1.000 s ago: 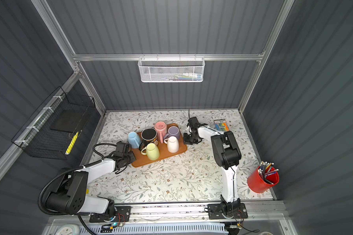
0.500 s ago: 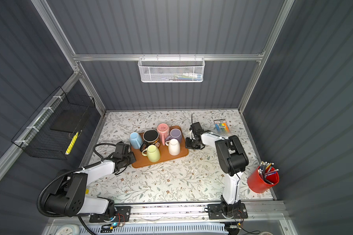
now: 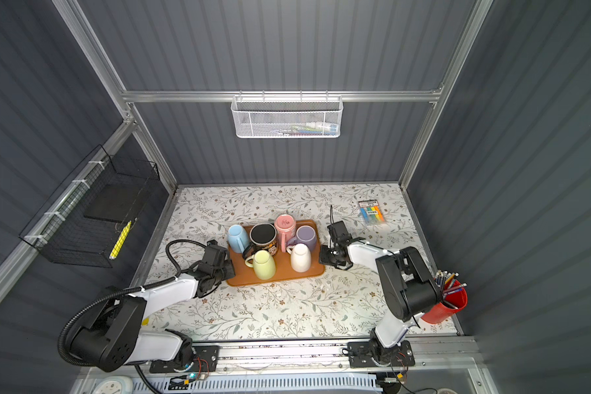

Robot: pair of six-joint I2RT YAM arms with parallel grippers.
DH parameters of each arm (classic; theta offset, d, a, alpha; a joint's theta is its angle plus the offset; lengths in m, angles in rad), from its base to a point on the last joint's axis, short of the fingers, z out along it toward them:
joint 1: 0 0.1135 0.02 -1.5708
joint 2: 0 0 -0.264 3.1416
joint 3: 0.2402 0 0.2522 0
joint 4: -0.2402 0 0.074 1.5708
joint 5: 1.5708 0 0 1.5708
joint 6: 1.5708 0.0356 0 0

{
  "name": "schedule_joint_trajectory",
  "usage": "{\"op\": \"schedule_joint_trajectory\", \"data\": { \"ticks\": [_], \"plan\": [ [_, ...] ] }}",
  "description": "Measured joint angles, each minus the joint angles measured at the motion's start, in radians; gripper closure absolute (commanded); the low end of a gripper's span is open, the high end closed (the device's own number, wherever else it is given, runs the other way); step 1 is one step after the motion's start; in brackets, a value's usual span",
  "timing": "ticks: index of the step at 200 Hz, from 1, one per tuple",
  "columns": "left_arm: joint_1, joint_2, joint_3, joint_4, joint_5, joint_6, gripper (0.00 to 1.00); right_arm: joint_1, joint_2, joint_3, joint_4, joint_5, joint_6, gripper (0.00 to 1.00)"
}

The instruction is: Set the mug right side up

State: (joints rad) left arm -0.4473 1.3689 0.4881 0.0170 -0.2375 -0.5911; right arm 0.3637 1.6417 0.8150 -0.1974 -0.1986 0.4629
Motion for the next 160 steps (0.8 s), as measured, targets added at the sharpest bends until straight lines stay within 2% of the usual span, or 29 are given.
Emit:
{"op": "schedule_joint_trajectory", "data": {
  "ticks": [63, 121, 160],
  "plan": [
    [-0.136, -0.013, -0.019, -0.004, -0.098, -0.062, 1.0, 0.005, -0.146, -0.142, 0.0, 0.067, 0.038, 1.0],
    [-0.277, -0.013, -0.042, 0.0, -0.224, -0.158, 1.0, 0.006, -0.214, -0.193, -0.026, 0.126, 0.037, 1.0],
    [-0.324, -0.047, -0.063, -0.02, -0.245, -0.208, 1.0, 0.006, -0.235, -0.208, -0.037, 0.144, 0.03, 1.0]
  ]
}}
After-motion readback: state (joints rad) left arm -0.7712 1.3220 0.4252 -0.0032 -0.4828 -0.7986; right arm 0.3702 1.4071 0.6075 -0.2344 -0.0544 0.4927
